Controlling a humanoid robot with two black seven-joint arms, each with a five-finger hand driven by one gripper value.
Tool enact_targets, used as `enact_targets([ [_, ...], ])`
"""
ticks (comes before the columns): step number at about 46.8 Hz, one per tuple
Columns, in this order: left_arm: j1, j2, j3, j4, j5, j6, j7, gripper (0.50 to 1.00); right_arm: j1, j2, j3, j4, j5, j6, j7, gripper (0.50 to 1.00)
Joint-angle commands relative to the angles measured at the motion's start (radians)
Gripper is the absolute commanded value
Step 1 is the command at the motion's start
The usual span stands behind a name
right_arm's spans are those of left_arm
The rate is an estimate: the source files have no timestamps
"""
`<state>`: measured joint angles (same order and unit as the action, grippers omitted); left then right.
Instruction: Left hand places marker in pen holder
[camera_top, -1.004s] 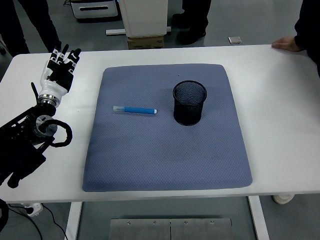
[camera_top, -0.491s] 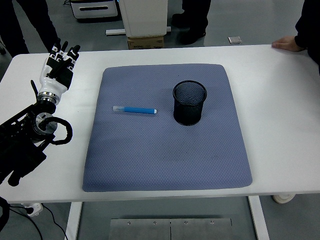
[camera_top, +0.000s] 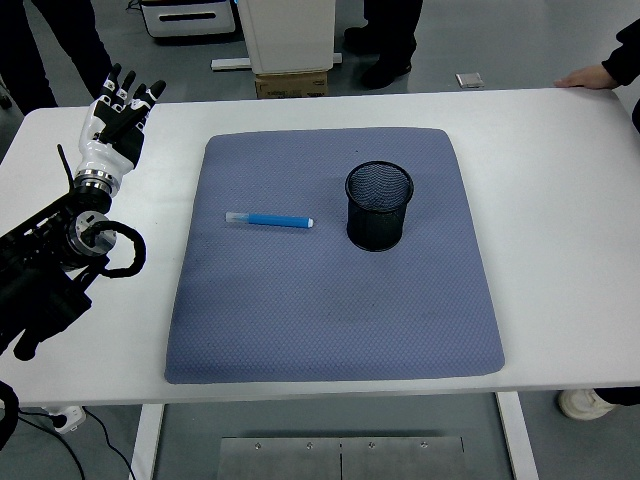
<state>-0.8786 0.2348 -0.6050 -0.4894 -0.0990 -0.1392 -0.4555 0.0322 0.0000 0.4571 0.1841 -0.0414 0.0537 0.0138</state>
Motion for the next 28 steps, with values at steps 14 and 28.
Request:
enact_targets([
  [14,-0.105,-0.002,0.129,-0.006,0.047,0.047,0.069,1.0,0.0,0.0,0.0,0.0,0.0,0.0,0.0,1.0],
  [28,-0.243,0.087,0.51,-0.201,0.058,0.098,0.074,1.0,0.0,0.0,0.0,0.0,0.0,0.002,0.0,1.0],
])
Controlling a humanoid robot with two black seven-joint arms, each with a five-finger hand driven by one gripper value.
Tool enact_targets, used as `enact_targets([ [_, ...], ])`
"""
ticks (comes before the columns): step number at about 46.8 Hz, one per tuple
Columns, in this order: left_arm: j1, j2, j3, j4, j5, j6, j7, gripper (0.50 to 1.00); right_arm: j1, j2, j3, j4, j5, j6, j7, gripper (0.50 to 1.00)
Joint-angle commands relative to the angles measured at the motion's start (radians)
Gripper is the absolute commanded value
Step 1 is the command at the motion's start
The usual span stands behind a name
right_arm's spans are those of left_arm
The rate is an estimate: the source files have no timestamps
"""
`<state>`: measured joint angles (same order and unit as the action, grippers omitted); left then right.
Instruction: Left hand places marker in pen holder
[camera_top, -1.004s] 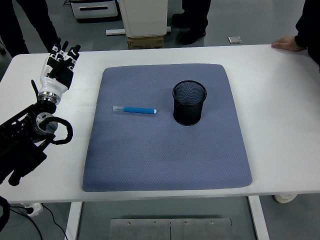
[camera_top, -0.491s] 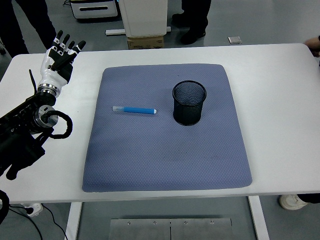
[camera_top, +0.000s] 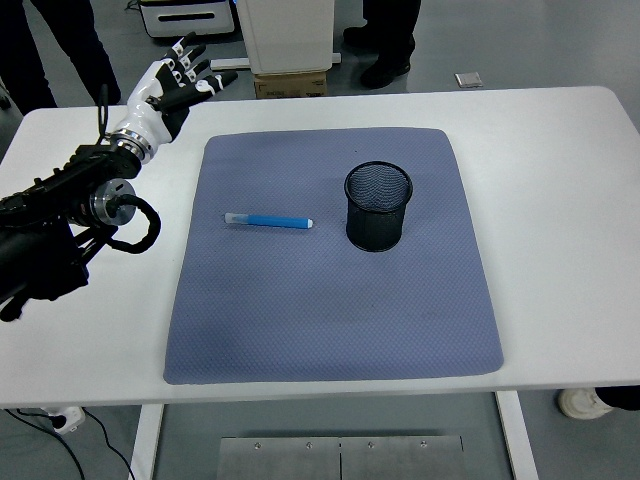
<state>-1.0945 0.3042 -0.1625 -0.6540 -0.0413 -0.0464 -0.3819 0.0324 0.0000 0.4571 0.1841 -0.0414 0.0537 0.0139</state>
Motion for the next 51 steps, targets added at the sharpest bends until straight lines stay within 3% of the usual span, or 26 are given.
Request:
enact_targets([
  [1,-0.037,0.025,0.095,-0.047,0.0,0.005,0.0,1.0,0.0,0.0,0.0,0.0,0.0,0.0,0.0,1.0],
  [17,-0.249,0.128,0.54,-0.26,0.102,-0.007,-0.02,1.0,0.0,0.0,0.0,0.0,0.0,0.0,0.0,1.0],
  [32,-0.3,0.142,0.618,-0.308,0.399,-0.007,-0.052,1.0,0.0,0.0,0.0,0.0,0.0,0.0,0.0,1.0],
  [37,-0.324,0.139,0.661,-0.308,0.521,-0.01,-0.089,1.0,0.0,0.0,0.0,0.0,0.0,0.0,0.0,1.0],
  [40,-0.335,0.138,0.675,-0.309,0.535,-0.041,-0.1,1.0,0.0,0.0,0.0,0.0,0.0,0.0,0.0,1.0],
  [46,-0.344,0.142,0.679,-0.308,0.534,-0.157,-0.118,1.0,0.0,0.0,0.0,0.0,0.0,0.0,0.0,1.0],
  [51,-0.347,0.147,0.681,-0.308,0.534,-0.158,-0.123,1.0,0.0,0.0,0.0,0.0,0.0,0.0,0.0,1.0],
])
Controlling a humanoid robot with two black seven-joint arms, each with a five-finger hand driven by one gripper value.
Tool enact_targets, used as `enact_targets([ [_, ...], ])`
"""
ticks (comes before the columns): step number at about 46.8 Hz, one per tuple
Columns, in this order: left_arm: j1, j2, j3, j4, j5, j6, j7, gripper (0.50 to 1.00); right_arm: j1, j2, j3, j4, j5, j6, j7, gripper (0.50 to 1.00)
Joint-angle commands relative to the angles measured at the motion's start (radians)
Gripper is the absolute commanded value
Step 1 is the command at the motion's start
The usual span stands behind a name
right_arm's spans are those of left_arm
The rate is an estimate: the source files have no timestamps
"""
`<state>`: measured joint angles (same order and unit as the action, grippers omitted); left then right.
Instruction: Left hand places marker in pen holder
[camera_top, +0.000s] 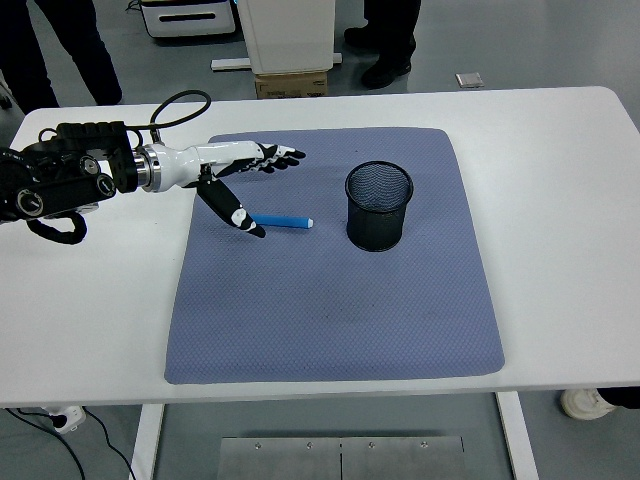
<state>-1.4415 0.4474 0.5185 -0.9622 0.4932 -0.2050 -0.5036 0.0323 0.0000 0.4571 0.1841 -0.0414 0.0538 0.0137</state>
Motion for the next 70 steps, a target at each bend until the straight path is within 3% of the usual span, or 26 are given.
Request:
enact_targets([
  [1,0.0,0.005,0.0,0.002,-0.001,0.006,-0.001,1.0,0.0,0.0,0.0,0.0,0.0,0.0,0.0,1.0],
  [8,-0.002,0.013,0.025,0.008,0.037,0.056,-0.001,1.0,0.0,0.0,0.0,0.0,0.0,0.0,0.0,1.0],
  [19,0.007,-0.032,0.083,0.057,0.088,0.144,0.002,1.0,0.0,0.0,0.0,0.0,0.0,0.0,0.0,1.0],
  [33,0.024,-0.116,0.101,0.135,0.09,0.145,0.005,1.0,0.0,0.0,0.0,0.0,0.0,0.0,0.0,1.0],
  [42,0.035,-0.131,0.123,0.157,0.111,0.147,0.007,1.0,0.0,0.0,0.0,0.0,0.0,0.0,0.0,1.0],
  [59,0.082,-0.162,0.144,0.194,0.113,0.236,0.007,1.0,0.0,0.0,0.0,0.0,0.0,0.0,0.0,1.0],
  [70,0.081,-0.168,0.143,0.194,0.113,0.248,0.007,1.0,0.0,0.0,0.0,0.0,0.0,0.0,0.0,1.0],
])
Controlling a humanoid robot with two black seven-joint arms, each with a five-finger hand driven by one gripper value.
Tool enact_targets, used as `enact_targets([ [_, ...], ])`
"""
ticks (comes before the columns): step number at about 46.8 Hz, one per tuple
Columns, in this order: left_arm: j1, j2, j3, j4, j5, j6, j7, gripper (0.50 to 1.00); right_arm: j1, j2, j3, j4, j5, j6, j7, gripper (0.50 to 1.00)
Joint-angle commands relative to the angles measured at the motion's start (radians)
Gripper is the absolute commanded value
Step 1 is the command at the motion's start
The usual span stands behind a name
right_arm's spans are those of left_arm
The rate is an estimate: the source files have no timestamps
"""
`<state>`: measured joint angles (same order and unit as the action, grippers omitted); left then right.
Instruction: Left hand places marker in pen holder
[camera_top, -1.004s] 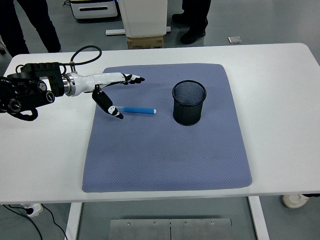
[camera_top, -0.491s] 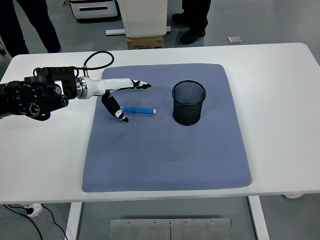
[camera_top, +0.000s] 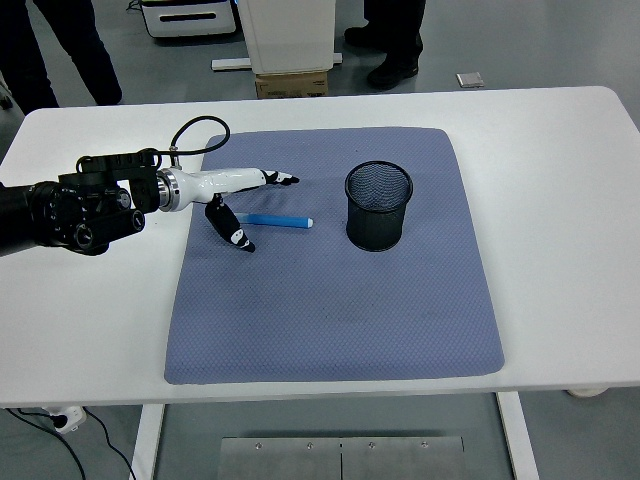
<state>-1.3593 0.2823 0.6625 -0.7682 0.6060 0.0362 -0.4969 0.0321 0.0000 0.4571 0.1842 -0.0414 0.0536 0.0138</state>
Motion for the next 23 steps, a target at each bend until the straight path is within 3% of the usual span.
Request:
enact_targets([
  [1,-0.001,-0.006,-0.001,0.0,0.0,0.008,0.0,1.0,0.0,0.0,0.0,0.0,0.0,0.0,0.0,1.0],
  [11,-0.004,-0.023,-0.001,0.0,0.0,0.013,0.0,1.0,0.0,0.0,0.0,0.0,0.0,0.0,0.0,1.0],
  [14,-0.006,-0.023,0.0,0.0,0.0,0.011,0.0,0.947,0.0,0.0,0.0,0.0,0.0,0.0,0.0,1.0],
  [18,-0.006,-0.023,0.0,0.0,0.001,0.011,0.0,0.936,0.0,0.0,0.0,0.0,0.0,0.0,0.0,1.0],
  [23,-0.006,-0.023,0.002,0.001,0.002,0.011,0.0,0.862,0.0,0.0,0.0,0.0,0.0,0.0,0.0,1.0],
])
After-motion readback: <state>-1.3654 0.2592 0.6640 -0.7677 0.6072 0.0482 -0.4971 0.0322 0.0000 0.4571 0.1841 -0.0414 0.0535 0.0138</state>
